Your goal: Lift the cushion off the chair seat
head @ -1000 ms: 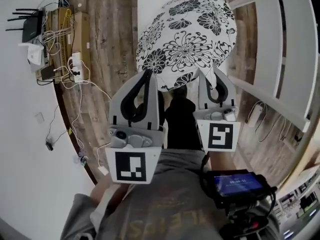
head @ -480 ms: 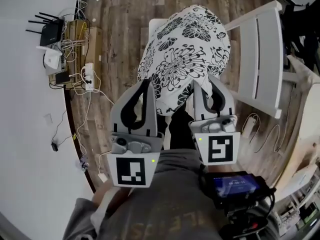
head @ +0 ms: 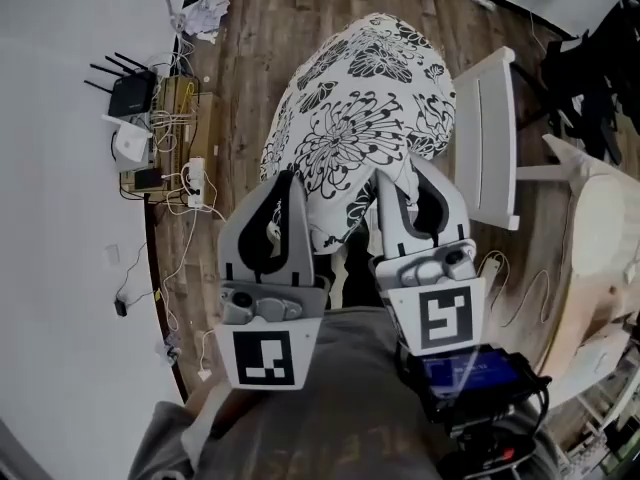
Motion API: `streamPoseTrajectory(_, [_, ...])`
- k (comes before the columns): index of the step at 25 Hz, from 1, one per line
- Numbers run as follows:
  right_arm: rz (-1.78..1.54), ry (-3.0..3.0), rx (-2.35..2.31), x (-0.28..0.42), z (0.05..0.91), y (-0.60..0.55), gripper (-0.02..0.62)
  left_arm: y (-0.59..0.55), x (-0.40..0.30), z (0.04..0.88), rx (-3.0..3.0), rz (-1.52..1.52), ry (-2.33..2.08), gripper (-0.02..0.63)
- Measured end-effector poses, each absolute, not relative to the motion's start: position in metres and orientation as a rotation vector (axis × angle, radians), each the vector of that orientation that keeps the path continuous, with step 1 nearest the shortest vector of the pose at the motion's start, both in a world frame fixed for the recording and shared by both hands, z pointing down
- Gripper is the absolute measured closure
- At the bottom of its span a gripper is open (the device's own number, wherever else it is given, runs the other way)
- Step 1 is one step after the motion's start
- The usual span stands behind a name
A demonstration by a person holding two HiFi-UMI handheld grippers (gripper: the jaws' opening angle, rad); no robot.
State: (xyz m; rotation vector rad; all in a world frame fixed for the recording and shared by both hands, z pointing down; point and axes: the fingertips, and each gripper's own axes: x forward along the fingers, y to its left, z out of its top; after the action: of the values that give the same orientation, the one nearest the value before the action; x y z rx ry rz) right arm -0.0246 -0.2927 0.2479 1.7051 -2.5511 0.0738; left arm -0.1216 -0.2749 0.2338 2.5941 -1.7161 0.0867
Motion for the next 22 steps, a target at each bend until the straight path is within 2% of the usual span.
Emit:
streamPoseTrajectory(12, [-0.139, -2.683, 1.741, -0.047, 0.145, -0.264, 0.563, -0.246, -0.139, 0.142, 2.677, -0.147, -1.815, 0.6])
streamPoseTrajectory(22, [-0.269, -2.682, 1.806, -0.033, 0.114, -0.237, 0.561, -0.228, -0.126, 0.111, 2.754, -0.235, -1.848, 0.6])
